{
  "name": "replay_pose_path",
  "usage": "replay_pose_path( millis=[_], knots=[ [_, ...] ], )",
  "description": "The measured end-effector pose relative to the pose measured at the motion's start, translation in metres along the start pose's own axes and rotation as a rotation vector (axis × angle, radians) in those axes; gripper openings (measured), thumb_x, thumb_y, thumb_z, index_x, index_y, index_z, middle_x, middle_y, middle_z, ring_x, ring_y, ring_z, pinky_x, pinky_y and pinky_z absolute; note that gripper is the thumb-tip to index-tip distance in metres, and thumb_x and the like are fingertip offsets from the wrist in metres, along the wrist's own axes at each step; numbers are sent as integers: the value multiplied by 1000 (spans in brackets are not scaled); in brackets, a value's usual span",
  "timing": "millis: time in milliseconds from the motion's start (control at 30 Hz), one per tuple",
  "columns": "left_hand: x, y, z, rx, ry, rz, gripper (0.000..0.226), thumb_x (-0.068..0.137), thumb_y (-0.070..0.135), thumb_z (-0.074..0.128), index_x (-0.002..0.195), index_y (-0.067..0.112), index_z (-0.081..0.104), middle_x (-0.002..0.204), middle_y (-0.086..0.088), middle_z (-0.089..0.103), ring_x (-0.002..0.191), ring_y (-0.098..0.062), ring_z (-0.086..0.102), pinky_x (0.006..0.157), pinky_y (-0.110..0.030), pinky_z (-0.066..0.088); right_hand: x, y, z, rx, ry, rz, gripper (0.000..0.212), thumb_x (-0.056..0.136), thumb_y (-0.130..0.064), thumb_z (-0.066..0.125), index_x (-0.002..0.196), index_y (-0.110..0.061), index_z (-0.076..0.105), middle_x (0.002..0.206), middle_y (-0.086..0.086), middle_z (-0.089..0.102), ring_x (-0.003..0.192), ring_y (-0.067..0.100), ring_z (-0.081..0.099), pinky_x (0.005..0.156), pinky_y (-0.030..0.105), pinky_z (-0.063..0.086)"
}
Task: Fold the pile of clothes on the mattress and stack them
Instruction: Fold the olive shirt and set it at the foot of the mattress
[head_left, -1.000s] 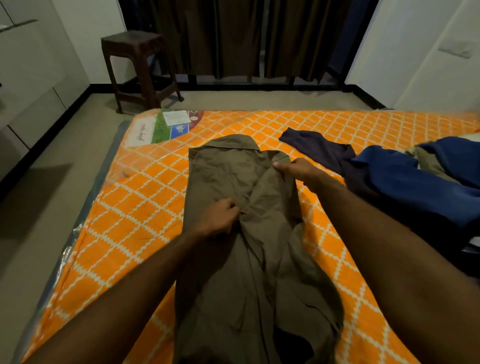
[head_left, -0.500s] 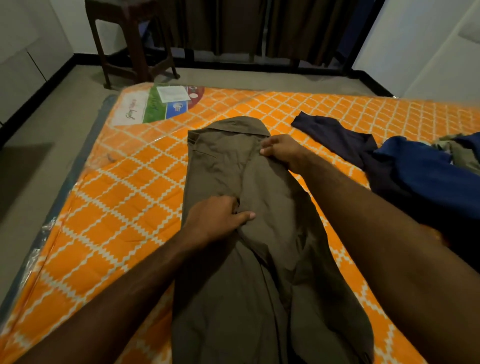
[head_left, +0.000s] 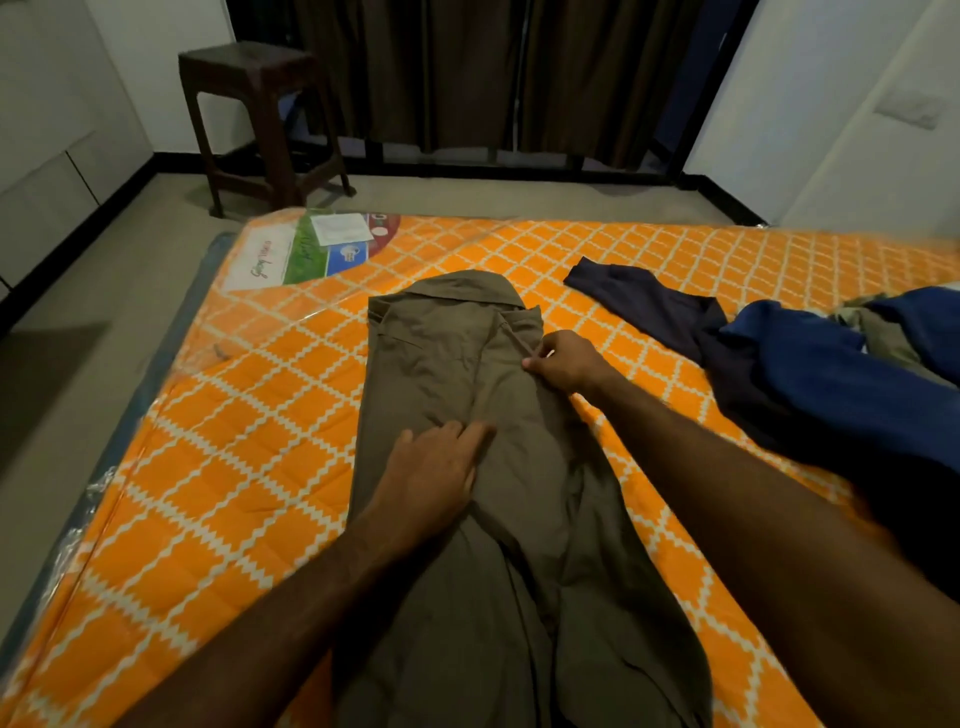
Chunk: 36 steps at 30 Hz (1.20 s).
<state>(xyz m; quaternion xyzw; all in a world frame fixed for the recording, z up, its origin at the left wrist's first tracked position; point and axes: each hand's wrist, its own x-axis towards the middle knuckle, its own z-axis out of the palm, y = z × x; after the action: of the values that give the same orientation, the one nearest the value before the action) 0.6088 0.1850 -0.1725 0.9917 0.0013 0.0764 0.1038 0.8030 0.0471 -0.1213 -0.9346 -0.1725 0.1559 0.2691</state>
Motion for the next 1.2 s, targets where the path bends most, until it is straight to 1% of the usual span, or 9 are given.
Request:
replay_pose_path(
  millis=[167,267,500,633,700,833,900,1100,1200],
  knots=[
    [-8,-1,-6,118,-18,-16,51,96,38,29,146,41,38,121,-3,50,104,-27,54,81,-40,39,-36,17,3,409,9,122,47,90,-39,72,124,-12,54,123,13,57,102,26,61,77,38,54],
    [-16,10,-22,111,126,26,44,86,41,41,126,37,60,114,-4,54,96,-30,54,73,-40,43,-91,37,4,242,98,194,66,79,-59,75,126,-15,55,128,11,50,112,28,57,92,44,53],
    [-63,63,-34,-749,-1,-116,27,95,7,60,115,22,70,74,0,73,56,-12,66,56,-20,47,-220,54,17,68,-75,219,62,84,-48,71,128,-13,44,119,9,58,103,29,61,84,41,52],
    [-67,66,-37,-1125,-28,-534,29,103,8,48,129,13,60,94,-16,71,54,-19,67,38,-26,48,-249,42,11,-64,10,242,32,87,-45,63,104,-19,56,93,0,58,88,25,60,67,35,46],
    [-68,66,-39,-1225,-51,-676,30,105,12,47,135,13,53,102,-22,67,55,-21,65,40,-30,51,-252,43,3,144,-25,257,23,92,-34,65,100,-12,63,92,4,64,89,27,64,72,40,52],
    [-65,75,-46,-1295,-60,-758,34,104,16,52,138,16,53,97,-14,66,57,-21,64,44,-31,53,-273,45,-15,1179,-249,363,26,97,-19,64,116,-1,69,116,17,72,102,31,70,89,41,56],
    [-60,79,-50,-1370,-53,-820,31,103,16,53,134,17,54,94,-10,66,61,-21,63,44,-31,54,-285,50,-20,1434,-309,402,33,98,-20,61,123,2,67,125,20,69,107,32,69,96,43,54],
    [-46,84,-42,-1386,-40,-861,29,98,10,60,126,15,54,88,-10,67,59,-22,61,44,-31,53,-308,71,-1,1122,-380,375,63,87,-63,65,131,-19,66,125,6,71,119,27,66,112,51,43],
    [-39,82,-36,-1298,48,-871,26,96,3,55,121,9,56,82,-10,65,54,-20,57,41,-27,46,-324,83,2,1208,-502,273,68,84,-68,64,133,-21,65,135,8,65,128,28,60,119,47,34]
  ],
)
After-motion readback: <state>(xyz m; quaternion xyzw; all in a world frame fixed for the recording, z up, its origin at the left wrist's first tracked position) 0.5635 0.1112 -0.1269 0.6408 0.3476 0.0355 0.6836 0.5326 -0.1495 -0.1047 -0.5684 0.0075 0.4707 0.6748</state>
